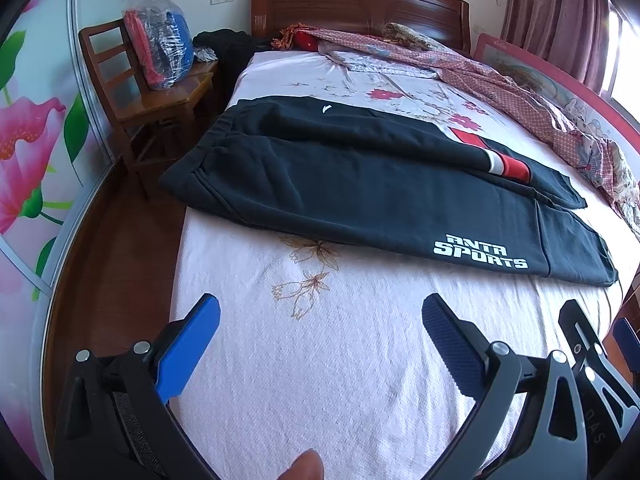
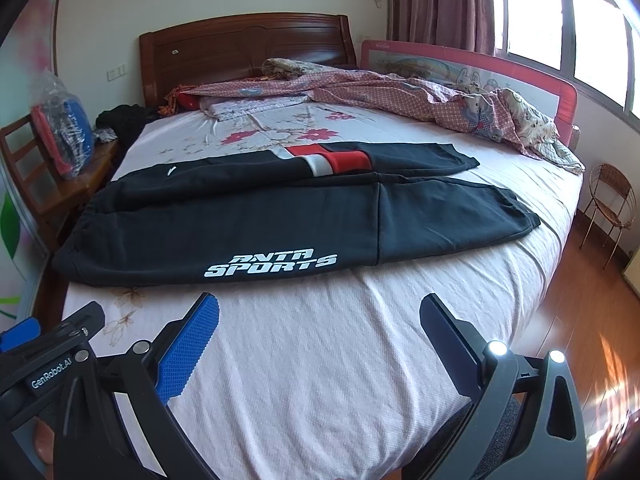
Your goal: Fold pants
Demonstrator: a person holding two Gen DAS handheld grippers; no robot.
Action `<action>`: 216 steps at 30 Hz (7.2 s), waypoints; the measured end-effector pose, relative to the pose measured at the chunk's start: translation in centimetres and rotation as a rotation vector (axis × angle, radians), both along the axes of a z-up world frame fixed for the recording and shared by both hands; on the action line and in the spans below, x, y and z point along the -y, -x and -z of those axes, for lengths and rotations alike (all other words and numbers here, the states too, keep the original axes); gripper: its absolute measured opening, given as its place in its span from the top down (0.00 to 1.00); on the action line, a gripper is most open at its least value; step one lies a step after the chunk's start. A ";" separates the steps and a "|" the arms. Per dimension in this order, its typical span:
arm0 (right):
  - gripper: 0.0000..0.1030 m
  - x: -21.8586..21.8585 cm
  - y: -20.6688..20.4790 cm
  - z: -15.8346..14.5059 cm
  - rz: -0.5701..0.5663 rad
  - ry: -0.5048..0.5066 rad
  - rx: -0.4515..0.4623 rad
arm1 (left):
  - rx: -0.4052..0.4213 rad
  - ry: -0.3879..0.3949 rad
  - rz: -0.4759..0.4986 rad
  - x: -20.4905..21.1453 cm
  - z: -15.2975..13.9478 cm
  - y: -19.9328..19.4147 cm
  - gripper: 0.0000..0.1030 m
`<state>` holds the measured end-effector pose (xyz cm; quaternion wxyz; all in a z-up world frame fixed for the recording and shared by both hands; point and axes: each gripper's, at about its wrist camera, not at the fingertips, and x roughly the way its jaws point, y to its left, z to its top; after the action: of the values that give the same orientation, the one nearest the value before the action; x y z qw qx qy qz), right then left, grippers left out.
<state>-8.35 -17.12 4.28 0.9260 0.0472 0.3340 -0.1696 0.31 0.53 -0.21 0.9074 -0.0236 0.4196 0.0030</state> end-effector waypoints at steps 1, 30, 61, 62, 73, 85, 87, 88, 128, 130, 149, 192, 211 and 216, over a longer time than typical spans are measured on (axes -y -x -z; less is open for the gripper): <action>0.03 0.0 0.0 0.0 0.000 0.000 -0.001 | 0.000 0.001 0.002 0.0 0.0 0.0 0.02; 0.03 0.1 -0.1 -0.1 -0.002 -0.005 -0.001 | -0.003 0.003 0.009 0.3 -0.1 -0.1 0.02; 0.03 1.0 -0.8 1.8 0.013 -0.021 -0.056 | -0.049 -0.019 -0.015 -0.9 1.3 -2.5 0.02; 0.03 1.1 -0.9 1.9 0.013 -0.021 -0.062 | -0.059 -0.004 -0.010 -1.1 1.4 -2.8 0.02; 0.03 2.1 -2.3 3.8 0.026 -0.055 -0.137 | -0.305 0.991 0.000 -11.6 6.5 -10.6 0.02; 0.03 1.9 -3.1 5.0 0.016 -0.069 -0.178 | -0.331 1.253 -0.355 -15.6 11.6 -13.4 0.02; 0.03 1.8 -3.2 5.1 0.007 -0.074 -0.186 | -0.314 1.273 -0.379 -15.5 12.1 -13.6 0.02; 0.03 1.7 -3.2 5.1 0.004 -0.070 -0.189 | -0.321 1.278 -0.390 -15.5 12.3 -13.8 0.02; 0.03 22.0 -6.8 8.4 0.254 -1.022 0.031 | -0.262 1.163 -0.295 -17.5 9.5 -16.2 0.92; 0.03 22.2 -7.5 8.7 0.259 -1.038 0.037 | -0.259 1.156 -0.291 -17.4 9.4 -16.0 0.92; 0.95 23.1 -10.4 7.5 0.218 -0.910 0.009 | -0.145 1.098 -0.257 -16.6 7.3 -14.7 0.93; 0.56 38.6 1.5 5.6 0.351 -0.761 -0.006 | 0.074 0.343 0.081 -7.3 -9.6 1.8 0.18; 0.90 42.0 -4.5 -2.2 0.275 -0.282 0.013 | -0.002 0.243 0.142 0.2 -9.6 0.1 0.06; 0.90 45.1 -1.8 0.6 0.365 -0.285 -0.079 | -0.087 0.230 0.058 -1.3 -7.2 -0.4 0.06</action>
<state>-6.51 -62.22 3.64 0.8502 0.2303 0.3765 -0.2870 0.70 1.87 6.96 0.8793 -0.1150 0.4567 -0.0705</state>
